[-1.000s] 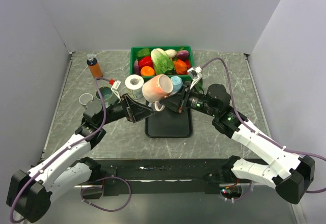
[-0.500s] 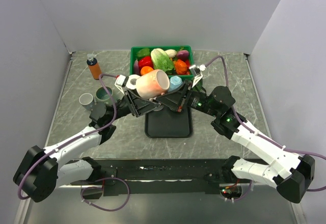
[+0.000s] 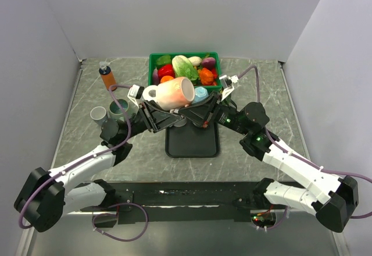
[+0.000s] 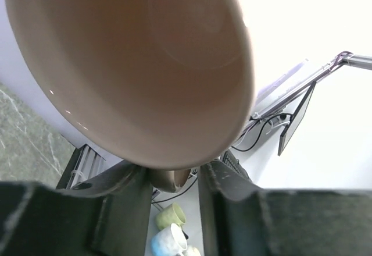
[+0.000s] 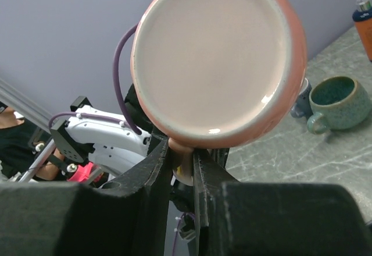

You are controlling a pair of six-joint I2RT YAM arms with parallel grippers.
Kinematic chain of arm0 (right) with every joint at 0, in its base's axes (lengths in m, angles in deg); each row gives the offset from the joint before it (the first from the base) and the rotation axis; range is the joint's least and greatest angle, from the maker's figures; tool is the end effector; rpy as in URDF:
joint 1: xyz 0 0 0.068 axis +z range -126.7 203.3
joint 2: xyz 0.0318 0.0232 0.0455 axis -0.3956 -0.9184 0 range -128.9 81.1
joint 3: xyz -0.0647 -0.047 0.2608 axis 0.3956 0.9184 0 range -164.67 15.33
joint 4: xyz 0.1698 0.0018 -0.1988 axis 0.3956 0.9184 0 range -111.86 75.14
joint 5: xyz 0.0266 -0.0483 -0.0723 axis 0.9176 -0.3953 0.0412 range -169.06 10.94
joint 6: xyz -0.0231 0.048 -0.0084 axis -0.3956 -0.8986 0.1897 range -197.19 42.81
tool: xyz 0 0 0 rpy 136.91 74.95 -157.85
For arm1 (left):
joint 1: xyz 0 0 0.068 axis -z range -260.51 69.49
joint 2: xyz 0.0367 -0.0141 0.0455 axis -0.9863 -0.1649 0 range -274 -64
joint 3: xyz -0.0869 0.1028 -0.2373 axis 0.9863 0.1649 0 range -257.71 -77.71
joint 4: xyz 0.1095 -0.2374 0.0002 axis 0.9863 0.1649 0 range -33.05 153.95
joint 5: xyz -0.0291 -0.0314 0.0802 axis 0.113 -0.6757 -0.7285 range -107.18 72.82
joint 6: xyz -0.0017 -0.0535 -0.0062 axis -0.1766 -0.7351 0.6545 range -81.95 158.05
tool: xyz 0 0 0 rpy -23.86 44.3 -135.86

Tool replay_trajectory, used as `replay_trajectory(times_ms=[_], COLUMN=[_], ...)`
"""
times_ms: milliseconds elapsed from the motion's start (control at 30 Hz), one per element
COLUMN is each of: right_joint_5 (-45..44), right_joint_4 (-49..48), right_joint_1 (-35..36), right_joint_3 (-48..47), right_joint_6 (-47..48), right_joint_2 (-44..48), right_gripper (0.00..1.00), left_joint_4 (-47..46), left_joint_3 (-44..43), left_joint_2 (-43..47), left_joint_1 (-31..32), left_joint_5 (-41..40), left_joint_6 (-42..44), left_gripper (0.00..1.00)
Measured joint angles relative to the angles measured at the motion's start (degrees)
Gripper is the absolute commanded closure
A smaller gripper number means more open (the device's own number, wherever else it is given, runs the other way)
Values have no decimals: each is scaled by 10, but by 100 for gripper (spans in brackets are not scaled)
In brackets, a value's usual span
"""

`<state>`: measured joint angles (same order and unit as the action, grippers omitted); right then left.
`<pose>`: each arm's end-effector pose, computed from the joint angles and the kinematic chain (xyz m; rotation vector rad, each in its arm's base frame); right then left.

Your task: Turn the mug right side up

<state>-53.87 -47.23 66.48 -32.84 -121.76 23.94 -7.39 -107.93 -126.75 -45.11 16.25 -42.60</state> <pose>0.1574 0.1686 0.3862 -0.4096 1.4365 1.5560 0.1729 -0.1468 0.3217 0.1387 1.3808 -2.0560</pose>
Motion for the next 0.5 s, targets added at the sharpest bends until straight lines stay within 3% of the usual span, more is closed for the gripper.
replay_trajectory(times_ms=[133,200,467,500], right_joint_5=[2,4,8,8], right_joint_4=[-23,-32,-45,-43], right_joint_1=[0,0,1,1], right_joint_3=[11,20,36,36], right_joint_6=[-7,-15,-23,-23], right_joint_2=[4,9,16,16], right_gripper=[100,100,99,89], left_joint_4=[16,18,55,59], left_joint_3=[0,0,0,0], left_joint_2=[19,30,49,52], left_joint_1=[1,2,7,7], left_joint_5=[-5,-4,-7,-7], left_joint_6=[5,12,44,49], left_gripper=[92,99,99,99])
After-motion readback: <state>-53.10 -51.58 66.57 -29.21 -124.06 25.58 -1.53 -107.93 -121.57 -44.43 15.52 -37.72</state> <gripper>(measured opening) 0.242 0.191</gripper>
